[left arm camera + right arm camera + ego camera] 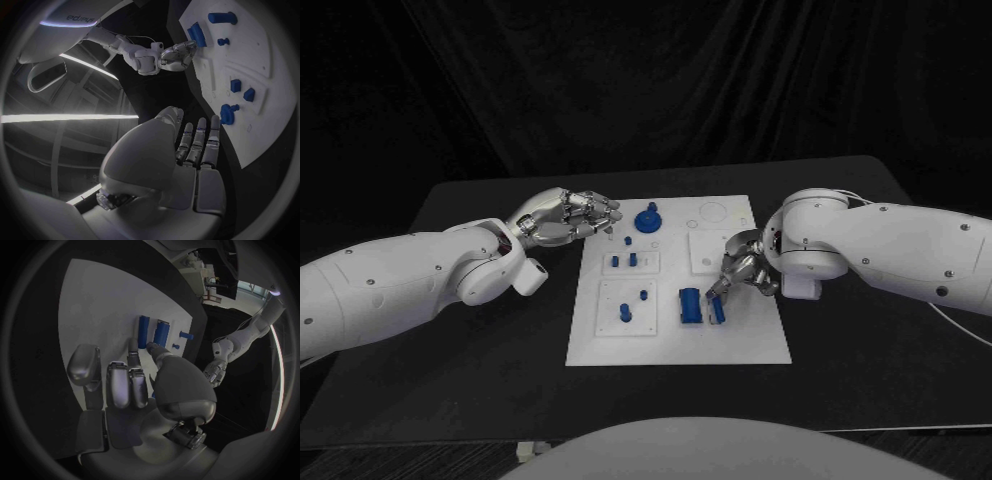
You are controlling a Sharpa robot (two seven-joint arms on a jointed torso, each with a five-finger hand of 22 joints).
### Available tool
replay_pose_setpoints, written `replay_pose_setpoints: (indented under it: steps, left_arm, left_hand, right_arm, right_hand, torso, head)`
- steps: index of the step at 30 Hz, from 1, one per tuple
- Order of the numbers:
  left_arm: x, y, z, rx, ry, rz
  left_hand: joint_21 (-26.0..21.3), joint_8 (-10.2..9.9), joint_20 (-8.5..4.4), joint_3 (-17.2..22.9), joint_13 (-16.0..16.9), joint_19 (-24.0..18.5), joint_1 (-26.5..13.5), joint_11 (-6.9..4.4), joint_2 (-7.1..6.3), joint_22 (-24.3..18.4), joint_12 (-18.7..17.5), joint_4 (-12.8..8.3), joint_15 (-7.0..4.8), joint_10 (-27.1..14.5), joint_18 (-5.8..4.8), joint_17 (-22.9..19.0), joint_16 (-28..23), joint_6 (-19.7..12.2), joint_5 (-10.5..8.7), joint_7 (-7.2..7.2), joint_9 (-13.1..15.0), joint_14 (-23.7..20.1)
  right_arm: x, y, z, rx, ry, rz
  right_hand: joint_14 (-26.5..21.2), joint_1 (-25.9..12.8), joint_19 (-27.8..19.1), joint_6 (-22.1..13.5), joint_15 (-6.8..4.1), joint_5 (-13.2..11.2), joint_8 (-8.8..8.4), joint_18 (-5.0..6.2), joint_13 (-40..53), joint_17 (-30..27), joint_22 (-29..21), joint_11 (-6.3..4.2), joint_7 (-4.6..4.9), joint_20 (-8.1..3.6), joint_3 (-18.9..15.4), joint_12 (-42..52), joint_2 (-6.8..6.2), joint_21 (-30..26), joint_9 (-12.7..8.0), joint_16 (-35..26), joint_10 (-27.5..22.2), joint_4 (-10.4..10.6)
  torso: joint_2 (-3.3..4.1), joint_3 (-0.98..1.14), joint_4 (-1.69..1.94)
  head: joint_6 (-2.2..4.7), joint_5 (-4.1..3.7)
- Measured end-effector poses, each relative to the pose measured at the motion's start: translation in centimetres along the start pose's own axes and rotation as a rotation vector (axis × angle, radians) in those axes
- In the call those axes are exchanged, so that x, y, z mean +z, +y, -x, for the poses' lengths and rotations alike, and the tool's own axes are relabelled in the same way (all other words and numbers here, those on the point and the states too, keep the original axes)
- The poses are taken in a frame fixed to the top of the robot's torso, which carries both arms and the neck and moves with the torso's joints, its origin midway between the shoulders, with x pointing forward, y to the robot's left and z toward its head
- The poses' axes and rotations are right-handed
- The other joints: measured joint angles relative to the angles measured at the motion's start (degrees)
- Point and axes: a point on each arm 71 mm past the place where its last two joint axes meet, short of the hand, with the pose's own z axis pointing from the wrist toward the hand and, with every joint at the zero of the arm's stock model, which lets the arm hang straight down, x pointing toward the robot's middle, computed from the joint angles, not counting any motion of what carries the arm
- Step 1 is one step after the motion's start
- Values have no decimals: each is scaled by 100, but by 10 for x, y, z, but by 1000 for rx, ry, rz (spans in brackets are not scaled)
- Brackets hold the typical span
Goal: Assemble the parts on the task board
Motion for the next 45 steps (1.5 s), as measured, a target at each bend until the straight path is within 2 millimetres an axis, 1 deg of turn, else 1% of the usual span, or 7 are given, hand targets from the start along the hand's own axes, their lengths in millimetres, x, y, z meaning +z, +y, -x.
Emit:
replay_pose_setpoints:
  steps: [5,16,21,26,35,41,45]
  left_arm:
    - [0,0,0,0,1,0]
    - [0,0,0,-1,2,1]
    - [0,0,0,-2,2,1]
    - [0,0,0,-2,3,2]
    - [0,1,-1,-3,4,2]
    - [-2,1,0,-3,2,2]
    - [-3,0,0,-3,0,0]
  left_hand:
    - [0,0,0,16,0,0,0,0,0,4,0,-16,0,0,0,0,0,-21,25,21,0,0]
    - [0,0,0,16,0,0,0,0,0,12,0,-16,0,0,1,0,0,-21,67,21,0,0]
    - [0,0,0,32,0,0,0,0,0,19,0,-32,0,0,2,0,0,-21,88,21,0,0]
    - [0,0,0,64,0,0,23,0,-23,25,0,-32,0,0,2,0,0,-21,120,21,0,0]
    - [0,0,0,72,0,0,23,0,-23,33,0,-39,0,0,2,0,0,-21,154,21,0,0]
    - [0,0,0,72,0,0,23,0,-23,39,0,-39,0,0,3,0,0,-21,178,21,5,0]
    - [23,0,0,80,0,0,23,21,-23,47,0,-48,0,21,3,0,0,-21,178,21,5,0]
  right_arm:
    - [0,0,0,0,0,-1]
    - [1,0,0,-3,0,-1]
    - [1,0,0,-6,-1,-2]
    - [0,-1,0,-9,-5,-5]
    - [-5,-14,1,13,-38,-15]
    - [-17,-32,2,84,-121,-5]
    - [-27,-40,2,130,-199,43]
  right_hand:
    - [0,-81,0,0,0,-255,29,0,0,0,-1,0,0,0,-16,0,-23,-10,0,-24,0,16]
    - [0,-105,0,-20,0,-137,29,0,-1,0,-1,0,20,0,16,0,1,-11,-1,-24,0,47]
    - [0,-245,0,-20,0,-820,61,0,-1,0,-2,0,20,0,-88,0,-136,-44,-1,-24,0,149]
    - [0,-710,0,-92,0,-1837,61,-1,-2,0,-2,0,30,0,-469,0,-302,-109,11,-64,0,498]
    - [0,-1145,0,-215,0,-1892,105,-1,-2,0,-3,0,51,0,-1514,0,-466,-176,55,-64,0,1386]
    - [0,-995,0,-288,0,-1773,273,-1,-2,0,-3,0,41,0,-1692,0,-46,39,128,105,0,1406]
    - [0,-628,0,-359,0,-1234,451,-1,-3,0,-3,0,29,0,-1756,0,239,368,185,248,0,1406]
  torso:
    - [0,0,0]
    - [0,1,-1]
    - [0,1,-1]
    - [1,1,1]
    - [1,1,1]
    - [1,1,0]
    - [2,2,0]
  head:
    - [0,-2]
    - [0,4]
    - [0,8]
    - [0,8]
    - [0,24]
    - [0,49]
    - [0,65]
